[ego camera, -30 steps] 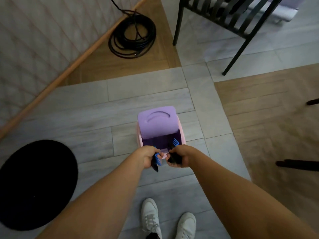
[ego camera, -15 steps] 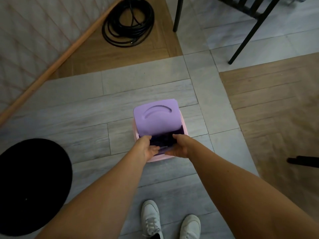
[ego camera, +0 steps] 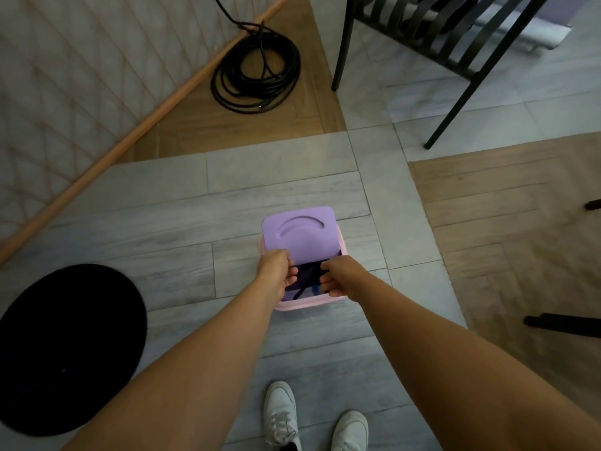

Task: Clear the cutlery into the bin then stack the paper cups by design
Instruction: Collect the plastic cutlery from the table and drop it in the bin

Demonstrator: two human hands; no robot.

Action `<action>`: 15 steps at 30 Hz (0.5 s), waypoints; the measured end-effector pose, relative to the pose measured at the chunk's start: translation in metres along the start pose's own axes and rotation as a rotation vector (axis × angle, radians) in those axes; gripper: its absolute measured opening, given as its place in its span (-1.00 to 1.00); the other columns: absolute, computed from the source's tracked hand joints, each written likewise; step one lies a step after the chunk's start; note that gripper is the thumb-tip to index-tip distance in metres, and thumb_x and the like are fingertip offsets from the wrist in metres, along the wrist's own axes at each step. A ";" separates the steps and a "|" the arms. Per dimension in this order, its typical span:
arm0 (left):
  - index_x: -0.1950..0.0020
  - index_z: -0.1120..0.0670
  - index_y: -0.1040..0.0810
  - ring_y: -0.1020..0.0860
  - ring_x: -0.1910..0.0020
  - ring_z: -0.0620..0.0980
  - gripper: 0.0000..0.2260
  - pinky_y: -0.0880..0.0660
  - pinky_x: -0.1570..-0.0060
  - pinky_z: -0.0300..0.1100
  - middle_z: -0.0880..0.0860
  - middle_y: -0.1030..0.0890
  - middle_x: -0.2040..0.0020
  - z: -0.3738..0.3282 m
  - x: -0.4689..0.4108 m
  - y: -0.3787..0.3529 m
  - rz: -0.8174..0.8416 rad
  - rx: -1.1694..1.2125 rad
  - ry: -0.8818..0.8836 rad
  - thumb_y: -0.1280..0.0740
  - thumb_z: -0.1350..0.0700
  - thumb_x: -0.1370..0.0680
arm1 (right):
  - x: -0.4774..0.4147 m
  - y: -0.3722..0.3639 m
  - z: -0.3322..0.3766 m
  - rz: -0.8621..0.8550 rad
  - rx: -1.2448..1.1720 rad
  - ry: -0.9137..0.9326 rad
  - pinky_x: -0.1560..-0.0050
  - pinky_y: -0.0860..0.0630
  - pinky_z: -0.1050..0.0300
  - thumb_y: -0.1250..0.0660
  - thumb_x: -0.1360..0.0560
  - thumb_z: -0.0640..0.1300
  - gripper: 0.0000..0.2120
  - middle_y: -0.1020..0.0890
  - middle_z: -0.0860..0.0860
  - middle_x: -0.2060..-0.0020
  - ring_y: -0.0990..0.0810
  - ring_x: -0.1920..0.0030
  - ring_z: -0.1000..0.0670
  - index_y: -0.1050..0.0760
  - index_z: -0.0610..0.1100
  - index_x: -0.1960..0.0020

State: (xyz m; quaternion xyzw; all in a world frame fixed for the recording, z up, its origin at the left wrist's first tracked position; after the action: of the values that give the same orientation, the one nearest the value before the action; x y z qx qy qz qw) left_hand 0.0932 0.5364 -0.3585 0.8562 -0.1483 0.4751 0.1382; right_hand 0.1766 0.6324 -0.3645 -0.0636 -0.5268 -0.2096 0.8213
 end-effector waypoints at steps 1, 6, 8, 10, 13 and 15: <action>0.26 0.08 -0.35 -0.33 0.46 -0.06 -0.78 -0.30 0.47 -0.24 0.04 -0.36 0.39 -0.005 0.008 0.001 -0.004 -0.028 -0.046 -0.11 0.22 -0.59 | 0.009 0.000 0.005 0.000 0.087 0.052 0.38 -0.38 0.15 -0.11 -0.55 -0.26 -0.89 -0.47 -0.11 0.33 -0.44 0.37 -0.04 -0.39 -0.23 0.00; 0.29 0.05 -0.36 -0.33 0.42 0.02 -0.78 -0.24 0.47 -0.26 0.11 -0.40 0.33 -0.029 0.051 0.008 -0.056 -0.173 -0.233 -0.18 0.21 -0.55 | 0.055 -0.007 0.027 0.011 0.418 0.191 0.36 -0.43 0.14 -0.10 -0.55 -0.28 -0.88 -0.47 -0.13 0.34 -0.44 0.39 -0.06 -0.39 -0.22 0.11; 0.32 0.05 -0.35 -0.37 0.30 0.06 -0.77 -0.27 0.39 -0.20 0.15 -0.43 0.24 -0.039 0.071 0.012 -0.096 -0.230 -0.304 -0.20 0.20 -0.54 | 0.071 -0.011 0.039 -0.008 0.518 0.207 0.23 -0.47 0.04 -0.09 -0.56 -0.25 -0.87 -0.51 -0.20 0.26 -0.48 0.28 -0.13 -0.39 -0.23 0.10; 0.33 0.05 -0.34 -0.39 0.21 0.06 -0.77 -0.30 0.31 -0.19 0.16 -0.46 0.18 -0.050 0.094 0.017 -0.125 -0.264 -0.364 -0.21 0.20 -0.54 | 0.091 -0.015 0.053 0.006 0.634 0.176 0.08 -0.49 -0.01 -0.08 -0.58 -0.20 -0.83 -0.52 -0.21 0.15 -0.49 0.15 -0.14 -0.42 -0.23 0.02; 0.22 0.08 -0.40 -0.41 0.17 0.05 -0.85 -0.32 0.18 -0.20 0.17 -0.51 0.12 -0.068 0.133 0.027 -0.136 -0.290 -0.466 -0.22 0.20 -0.55 | 0.127 -0.022 0.073 0.026 0.778 0.147 -0.11 -0.49 -0.01 -0.05 -0.62 -0.12 -0.71 -0.52 -0.18 0.08 -0.49 0.08 -0.12 -0.45 -0.26 -0.13; 0.12 0.11 -0.43 -0.43 0.14 0.04 -0.93 -0.32 0.14 -0.23 0.12 -0.50 0.12 -0.081 0.164 0.035 -0.132 -0.301 -0.556 -0.22 0.21 -0.56 | 0.154 -0.025 0.085 0.021 0.814 0.175 -0.11 -0.50 0.00 -0.05 -0.62 -0.13 -0.67 -0.53 -0.16 0.07 -0.55 0.06 -0.13 -0.45 -0.27 -0.23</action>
State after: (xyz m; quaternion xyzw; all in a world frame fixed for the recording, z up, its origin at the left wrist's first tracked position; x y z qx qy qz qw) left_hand 0.0998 0.5144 -0.1741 0.9310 -0.1931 0.1859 0.2479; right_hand 0.1498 0.5952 -0.1926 0.2791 -0.4943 0.0196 0.8230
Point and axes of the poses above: each hand's wrist, its own x-axis away from the middle knuckle, its own y-axis out of the back of the hand, z = x × y, the point moved 1 cm from there along -x, towards the middle knuckle
